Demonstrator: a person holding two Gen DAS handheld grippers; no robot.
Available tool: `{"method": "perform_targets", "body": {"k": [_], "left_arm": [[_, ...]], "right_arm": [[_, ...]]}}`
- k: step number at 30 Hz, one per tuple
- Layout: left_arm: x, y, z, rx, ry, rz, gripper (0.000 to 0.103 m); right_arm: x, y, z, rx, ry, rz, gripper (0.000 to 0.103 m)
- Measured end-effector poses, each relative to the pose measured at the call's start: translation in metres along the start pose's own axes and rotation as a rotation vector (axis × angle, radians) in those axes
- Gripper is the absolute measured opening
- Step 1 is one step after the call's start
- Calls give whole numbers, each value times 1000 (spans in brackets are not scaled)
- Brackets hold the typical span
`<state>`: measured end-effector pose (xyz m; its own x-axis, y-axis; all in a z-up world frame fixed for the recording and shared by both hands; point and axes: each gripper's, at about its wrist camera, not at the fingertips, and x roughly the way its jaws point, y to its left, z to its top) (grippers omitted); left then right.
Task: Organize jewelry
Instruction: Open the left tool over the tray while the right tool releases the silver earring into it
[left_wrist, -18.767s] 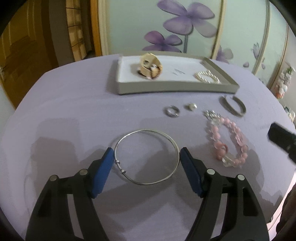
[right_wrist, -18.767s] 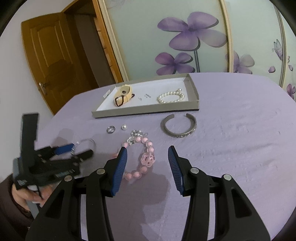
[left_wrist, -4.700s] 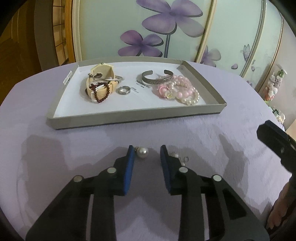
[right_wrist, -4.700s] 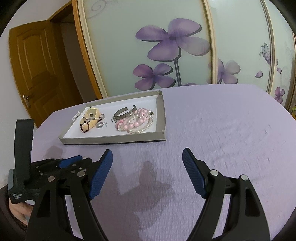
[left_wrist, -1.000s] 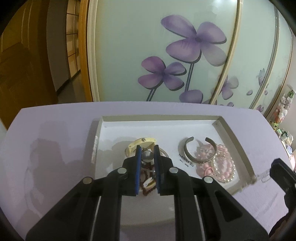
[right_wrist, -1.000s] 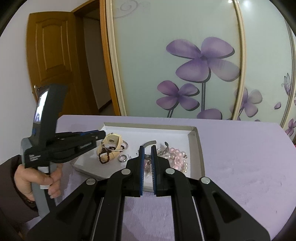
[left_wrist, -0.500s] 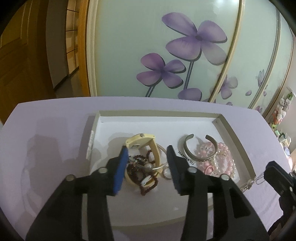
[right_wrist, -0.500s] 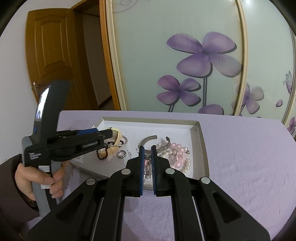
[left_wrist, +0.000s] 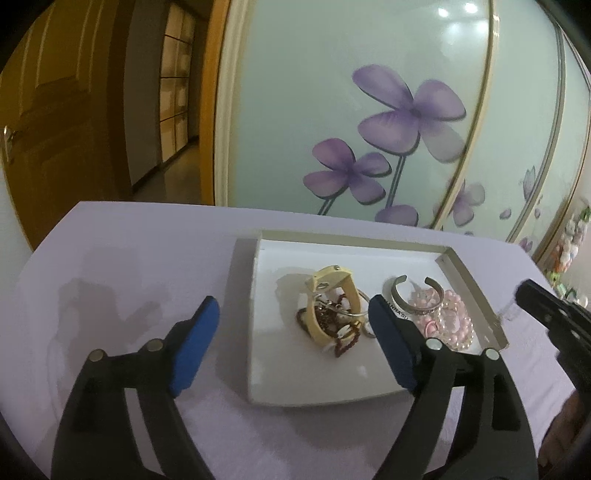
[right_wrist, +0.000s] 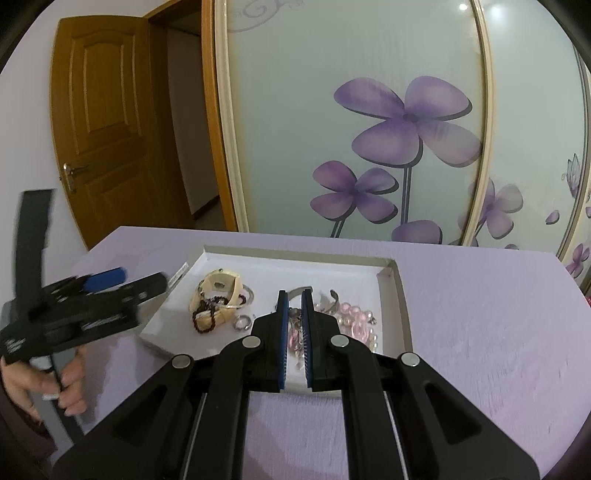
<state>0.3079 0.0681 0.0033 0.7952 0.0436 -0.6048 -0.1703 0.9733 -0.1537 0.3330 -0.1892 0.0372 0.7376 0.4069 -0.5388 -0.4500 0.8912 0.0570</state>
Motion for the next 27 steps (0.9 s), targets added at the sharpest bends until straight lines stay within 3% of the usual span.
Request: {"method": "perform_targets", "body": {"k": [15, 16, 19, 22, 27], "left_arm": [[17, 9, -8, -12, 28, 6, 84], [18, 9, -9, -11, 30, 6, 84], [18, 9, -10, -8, 32, 4, 84], [17, 8, -10, -6, 31, 6, 87], [6, 5, -9, 1, 7, 1, 91]], "right_arm": [[75, -5, 15, 25, 59, -37, 9], [78, -5, 13, 26, 70, -39, 15], [74, -8, 12, 43, 57, -40, 64], [63, -9, 15, 33, 23, -49, 68], [37, -18, 15, 42, -15, -63, 82]]}}
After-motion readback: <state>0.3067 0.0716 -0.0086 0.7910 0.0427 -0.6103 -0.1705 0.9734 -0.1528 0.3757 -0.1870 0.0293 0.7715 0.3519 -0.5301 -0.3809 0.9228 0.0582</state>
